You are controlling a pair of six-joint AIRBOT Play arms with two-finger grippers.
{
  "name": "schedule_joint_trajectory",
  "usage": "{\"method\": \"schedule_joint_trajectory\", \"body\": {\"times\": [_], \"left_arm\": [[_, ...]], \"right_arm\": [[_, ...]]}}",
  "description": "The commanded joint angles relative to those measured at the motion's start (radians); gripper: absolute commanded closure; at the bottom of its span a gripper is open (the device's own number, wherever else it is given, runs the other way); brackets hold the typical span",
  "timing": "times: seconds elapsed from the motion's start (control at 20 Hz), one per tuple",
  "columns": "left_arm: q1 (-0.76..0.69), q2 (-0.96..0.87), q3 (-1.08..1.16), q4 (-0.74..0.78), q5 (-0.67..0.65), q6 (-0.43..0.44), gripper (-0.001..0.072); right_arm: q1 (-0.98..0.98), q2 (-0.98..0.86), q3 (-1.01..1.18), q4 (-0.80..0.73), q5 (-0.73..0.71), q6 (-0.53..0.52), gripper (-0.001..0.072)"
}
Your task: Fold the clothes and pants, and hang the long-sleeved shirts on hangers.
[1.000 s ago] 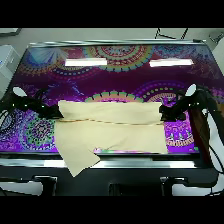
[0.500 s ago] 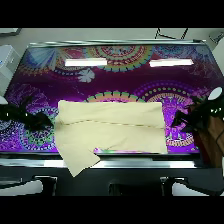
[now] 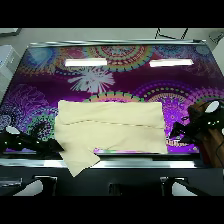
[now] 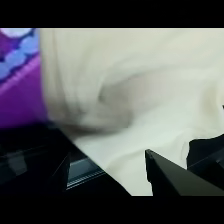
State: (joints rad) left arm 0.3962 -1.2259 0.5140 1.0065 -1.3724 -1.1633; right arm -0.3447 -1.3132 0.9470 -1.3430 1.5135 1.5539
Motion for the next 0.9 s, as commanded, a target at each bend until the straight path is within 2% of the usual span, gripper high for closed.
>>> {"method": "schedule_joint_trajectory", "body": {"times": [0.0, 0.05, 0.1, 0.15, 0.2, 0.35, 0.6, 0.65, 0.75, 0.8, 0.85], "left_arm": [[-0.063, 0.009, -0.058, -0.024, 0.079, -0.036, 0.0219], [-0.090, 0.009, -0.068, -0.023, 0.102, -0.055, 0.0228], [-0.117, 0.009, -0.075, -0.023, 0.129, -0.079, 0.0351], [-0.135, 0.009, -0.077, -0.022, 0.148, -0.094, 0.0505], [-0.144, 0.010, -0.076, -0.022, 0.159, -0.093, 0.0687], [-0.130, 0.010, -0.076, -0.008, 0.158, -0.093, 0.0683], [-0.103, 0.035, -0.076, -0.008, 0.143, -0.082, 0.0683], [-0.103, 0.045, -0.076, -0.009, 0.143, -0.082, 0.0683], [-0.103, 0.062, -0.074, -0.008, 0.144, -0.081, 0.0684], [-0.103, 0.068, -0.066, -0.008, 0.143, -0.074, 0.0683], [-0.103, 0.071, -0.052, -0.008, 0.142, -0.074, 0.0684]], "right_arm": [[-0.001, 0.003, -0.008, 0.001, -0.003, -0.003, 0.0150], [-0.001, 0.003, -0.008, 0.001, -0.005, -0.003, 0.0150], [-0.001, 0.003, -0.009, 0.001, -0.005, -0.003, 0.0150], [-0.001, 0.003, -0.016, 0.002, -0.003, -0.002, 0.0149], [-0.001, 0.003, -0.035, 0.005, -0.003, -0.003, 0.0147], [-0.001, 0.003, -0.151, 0.014, -0.057, -0.004, 0.0128], [-0.001, 0.003, -0.277, 0.179, -0.220, -0.056, 0.0135], [-0.001, 0.003, -0.284, 0.201, -0.234, -0.059, 0.0172], [0.000, 0.000, -0.286, 0.210, -0.224, -0.059, 0.0346], [0.000, -0.001, -0.286, 0.209, -0.205, -0.061, 0.0464], [-0.001, -0.001, -0.286, 0.210, -0.182, -0.072, 0.0666]]}}
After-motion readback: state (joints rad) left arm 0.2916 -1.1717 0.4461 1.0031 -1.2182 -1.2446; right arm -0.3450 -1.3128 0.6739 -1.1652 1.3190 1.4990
